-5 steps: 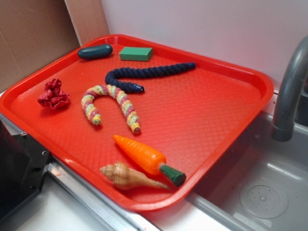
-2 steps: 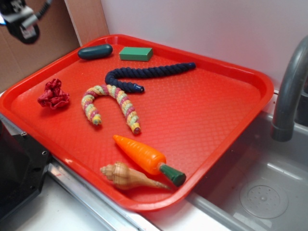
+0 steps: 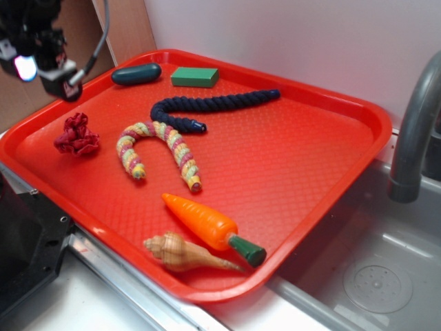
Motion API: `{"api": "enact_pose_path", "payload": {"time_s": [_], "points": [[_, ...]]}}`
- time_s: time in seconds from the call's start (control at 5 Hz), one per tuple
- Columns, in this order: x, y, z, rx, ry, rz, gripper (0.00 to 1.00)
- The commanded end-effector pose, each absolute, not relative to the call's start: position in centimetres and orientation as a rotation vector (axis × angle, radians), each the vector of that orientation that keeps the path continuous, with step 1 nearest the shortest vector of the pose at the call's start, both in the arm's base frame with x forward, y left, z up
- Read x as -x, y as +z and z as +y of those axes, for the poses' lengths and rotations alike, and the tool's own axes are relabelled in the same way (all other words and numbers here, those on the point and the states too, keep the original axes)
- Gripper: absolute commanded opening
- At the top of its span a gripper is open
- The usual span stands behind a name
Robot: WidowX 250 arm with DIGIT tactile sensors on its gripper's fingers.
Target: Grab the red paper.
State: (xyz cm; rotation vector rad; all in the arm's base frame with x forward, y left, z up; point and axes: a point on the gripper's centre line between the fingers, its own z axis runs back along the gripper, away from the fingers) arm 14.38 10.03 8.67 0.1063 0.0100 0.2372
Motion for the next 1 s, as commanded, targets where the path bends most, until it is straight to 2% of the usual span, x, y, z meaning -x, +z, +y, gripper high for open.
{"api": "enact_pose_path", "payload": {"time_s": [0.0,0.2,0.4,0.6,0.8], "points": [[-15.6,3.1,10.9,-0.076,0.111,-0.004,1.00],[-16.3,0.9,8.6,0.027,0.080,-0.006,1.00],[-14.9,0.0,7.8,0.029,0.070,0.016,0.00],[-14.7,0.4,7.3,0.015,0.080,0.020,0.00],[-15.0,2.9,6.2,-0.010,0.101,0.021,0.00]]}}
